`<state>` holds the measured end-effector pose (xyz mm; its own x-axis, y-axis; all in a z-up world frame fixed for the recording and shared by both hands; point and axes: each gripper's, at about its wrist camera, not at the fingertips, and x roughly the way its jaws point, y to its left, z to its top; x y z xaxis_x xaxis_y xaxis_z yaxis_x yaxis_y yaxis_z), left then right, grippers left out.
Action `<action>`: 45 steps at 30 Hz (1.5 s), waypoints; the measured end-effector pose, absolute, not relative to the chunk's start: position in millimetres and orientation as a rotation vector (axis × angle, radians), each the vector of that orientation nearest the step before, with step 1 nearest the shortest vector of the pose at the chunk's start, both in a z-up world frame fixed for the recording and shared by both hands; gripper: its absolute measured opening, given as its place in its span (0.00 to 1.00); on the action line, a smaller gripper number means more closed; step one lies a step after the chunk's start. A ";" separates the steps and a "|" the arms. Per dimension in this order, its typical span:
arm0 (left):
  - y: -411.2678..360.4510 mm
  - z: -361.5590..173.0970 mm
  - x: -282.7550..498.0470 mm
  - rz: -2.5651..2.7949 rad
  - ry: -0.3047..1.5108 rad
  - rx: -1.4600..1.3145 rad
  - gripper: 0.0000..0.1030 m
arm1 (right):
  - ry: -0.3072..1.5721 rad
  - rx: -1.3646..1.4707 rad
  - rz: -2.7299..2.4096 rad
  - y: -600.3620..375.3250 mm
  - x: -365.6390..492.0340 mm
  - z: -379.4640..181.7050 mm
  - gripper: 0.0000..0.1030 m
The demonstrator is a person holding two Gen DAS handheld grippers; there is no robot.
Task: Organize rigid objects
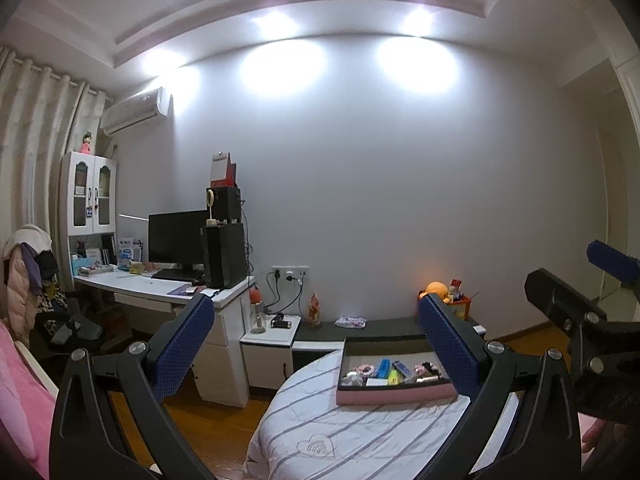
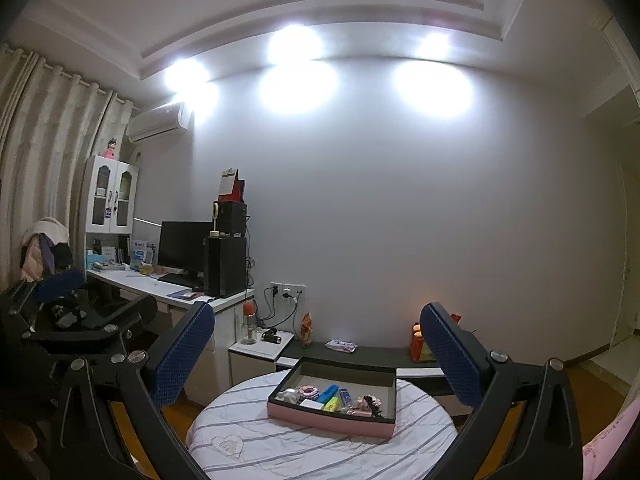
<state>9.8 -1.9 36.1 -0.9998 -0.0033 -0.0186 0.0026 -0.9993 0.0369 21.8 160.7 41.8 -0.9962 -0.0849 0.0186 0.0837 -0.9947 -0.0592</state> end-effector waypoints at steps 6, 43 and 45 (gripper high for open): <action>0.4 41.9 6.4 -3.137 -0.069 0.013 1.00 | 0.085 -0.069 -3.059 163.3 24.1 48.9 1.00; -2.0 44.0 -0.7 -3.124 -0.081 0.026 1.00 | 0.100 -0.053 -3.055 155.0 17.1 53.4 1.00; -1.5 44.4 -0.8 -3.124 -0.083 0.026 1.00 | 0.099 -0.051 -3.053 155.0 17.2 53.0 1.00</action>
<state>-0.8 -1.5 44.4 -0.9997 -0.0172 -0.0163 0.0163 -0.9985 0.0530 17.2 155.0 53.0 -0.9957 -0.0871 0.0303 0.0850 -0.9942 -0.0661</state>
